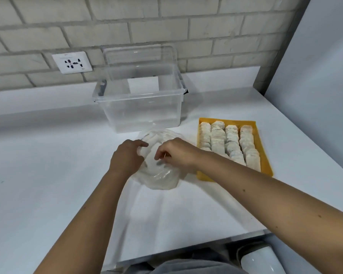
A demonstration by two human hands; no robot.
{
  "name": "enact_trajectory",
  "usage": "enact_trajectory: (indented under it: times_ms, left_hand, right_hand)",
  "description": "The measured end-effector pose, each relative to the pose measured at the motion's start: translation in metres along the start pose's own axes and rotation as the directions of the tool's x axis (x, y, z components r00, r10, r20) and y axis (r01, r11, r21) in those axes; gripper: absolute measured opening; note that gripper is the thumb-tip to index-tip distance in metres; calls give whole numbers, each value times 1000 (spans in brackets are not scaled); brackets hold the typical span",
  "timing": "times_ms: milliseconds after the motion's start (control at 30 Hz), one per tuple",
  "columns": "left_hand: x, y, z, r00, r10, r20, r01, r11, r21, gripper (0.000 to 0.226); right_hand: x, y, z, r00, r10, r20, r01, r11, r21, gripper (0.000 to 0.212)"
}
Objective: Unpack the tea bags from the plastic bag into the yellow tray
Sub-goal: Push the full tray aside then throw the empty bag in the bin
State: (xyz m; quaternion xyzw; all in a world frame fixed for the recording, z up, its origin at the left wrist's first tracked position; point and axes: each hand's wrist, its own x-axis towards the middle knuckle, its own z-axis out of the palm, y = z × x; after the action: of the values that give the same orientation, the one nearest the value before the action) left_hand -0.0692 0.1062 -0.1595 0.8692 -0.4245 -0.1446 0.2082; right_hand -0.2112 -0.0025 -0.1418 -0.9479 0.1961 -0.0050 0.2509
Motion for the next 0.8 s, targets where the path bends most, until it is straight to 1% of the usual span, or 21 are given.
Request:
enact_trajectory:
  times_ms: [67, 167, 233, 300, 333, 400, 433, 467, 533, 567, 600, 633, 667, 700, 733, 767, 800]
  left_hand:
    - [0, 5, 0, 996, 68, -64, -72, 995, -67, 50]
    - [2, 9, -2, 978, 138, -157, -159, 978, -133, 55]
    - [5, 9, -5, 968, 138, -211, -172, 973, -153, 58]
    - [6, 9, -6, 959, 129, -251, -171, 973, -153, 62]
    - [6, 9, -7, 957, 129, -258, -172, 974, -150, 64]
    - [7, 9, -6, 959, 137, -249, -175, 975, -138, 67]
    - [7, 10, -6, 960, 143, -239, -176, 977, -122, 68]
    - [7, 11, -6, 963, 147, -227, -173, 980, -97, 69]
    - [6, 11, -6, 966, 150, -212, -161, 986, -34, 72]
    - [5, 10, -7, 966, 149, -210, -154, 988, -7, 72]
    - [6, 8, -8, 967, 148, -207, -149, 989, 11, 73]
    - [7, 6, -11, 969, 148, -198, -147, 989, 17, 73]
    - [8, 3, -13, 971, 148, -187, -149, 989, 7, 73]
    - [8, 1, -15, 973, 147, -176, -154, 988, -22, 74]
    - [9, -1, -17, 974, 146, -172, -160, 985, -70, 75]
    - [10, -1, -18, 974, 139, -176, -163, 978, -130, 76]
    - [10, 0, -19, 974, 127, -189, -162, 970, -183, 76]
  right_hand:
    - [9, -4, 6, 989, 57, 136, -57, 998, -7, 26]
    - [14, -6, 9, 943, 121, 309, -111, 993, -48, 30]
    - [12, -5, 11, 918, 143, 370, -135, 990, -50, 31]
    - [9, -5, 15, 918, 157, 363, -160, 987, -21, 33]
    - [8, -4, 17, 931, 162, 328, -160, 987, -33, 32]
    - [9, -3, 23, 962, 184, 201, -166, 981, -105, 30]
    - [10, -1, 26, 965, 212, 153, -189, 970, -151, 38]
    - [12, 1, 28, 958, 252, 134, -225, 956, -187, 52]
    - [14, 4, 25, 947, 290, 140, -265, 949, -174, 76]
    - [14, 5, 21, 956, 263, 131, -244, 959, -145, 79]
    - [13, 5, 15, 973, 216, 86, -207, 972, -108, 74]
    - [12, 4, 6, 986, 169, -6, -169, 983, -67, 61]
    - [10, 4, -3, 982, 133, -135, -139, 990, -37, 47]
    - [8, 4, -12, 952, 104, -288, -123, 991, -49, 39]
    - [7, 7, -18, 904, 101, -415, -151, 985, -88, 39]
    - [9, 11, -21, 869, 127, -479, -210, 970, -124, 46]
    - [11, 17, -23, 866, 190, -463, -286, 947, -145, 53]
